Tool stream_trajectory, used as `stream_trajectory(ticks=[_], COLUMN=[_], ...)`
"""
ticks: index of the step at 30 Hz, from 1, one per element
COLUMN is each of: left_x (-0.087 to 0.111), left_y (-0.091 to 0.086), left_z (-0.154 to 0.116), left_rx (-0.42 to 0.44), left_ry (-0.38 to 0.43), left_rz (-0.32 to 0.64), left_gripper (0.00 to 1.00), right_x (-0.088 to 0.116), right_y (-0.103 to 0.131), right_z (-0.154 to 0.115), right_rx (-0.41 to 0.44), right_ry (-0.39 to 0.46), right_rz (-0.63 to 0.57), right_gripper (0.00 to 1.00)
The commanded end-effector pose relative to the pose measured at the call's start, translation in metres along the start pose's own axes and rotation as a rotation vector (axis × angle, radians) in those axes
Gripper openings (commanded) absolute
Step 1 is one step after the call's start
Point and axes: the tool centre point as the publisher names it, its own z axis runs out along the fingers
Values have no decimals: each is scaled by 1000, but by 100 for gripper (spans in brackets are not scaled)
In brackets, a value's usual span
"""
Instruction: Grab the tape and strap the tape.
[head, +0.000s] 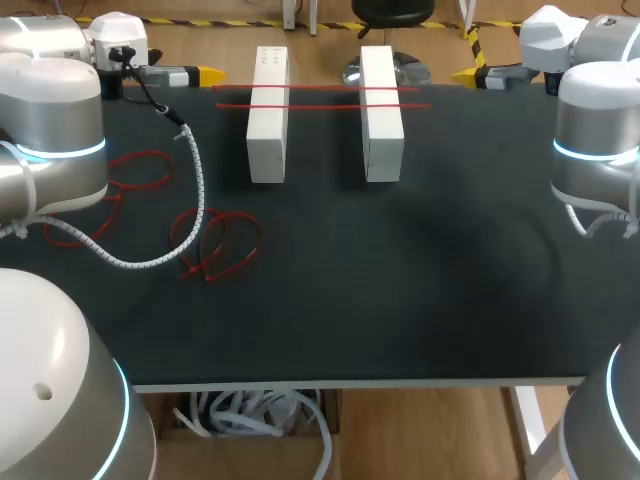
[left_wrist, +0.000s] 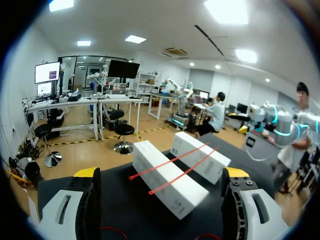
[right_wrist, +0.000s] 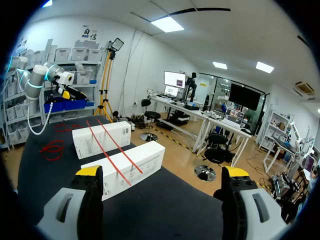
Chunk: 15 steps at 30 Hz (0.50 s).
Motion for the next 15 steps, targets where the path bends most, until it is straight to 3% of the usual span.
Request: stream_trajectory(ticks=[1,15], left_x=[0,0], left_y=[1,1], left_z=[0,0], left_rx=[6,6], left_ry=[-2,-2], left_rz=[1,1], left_gripper=[100,100], right_x=[0,0], right_y=[0,0], right_z=[0,0], right_rx=[1,1], right_ry=[0,0], right_rz=[0,0], right_gripper=[100,100])
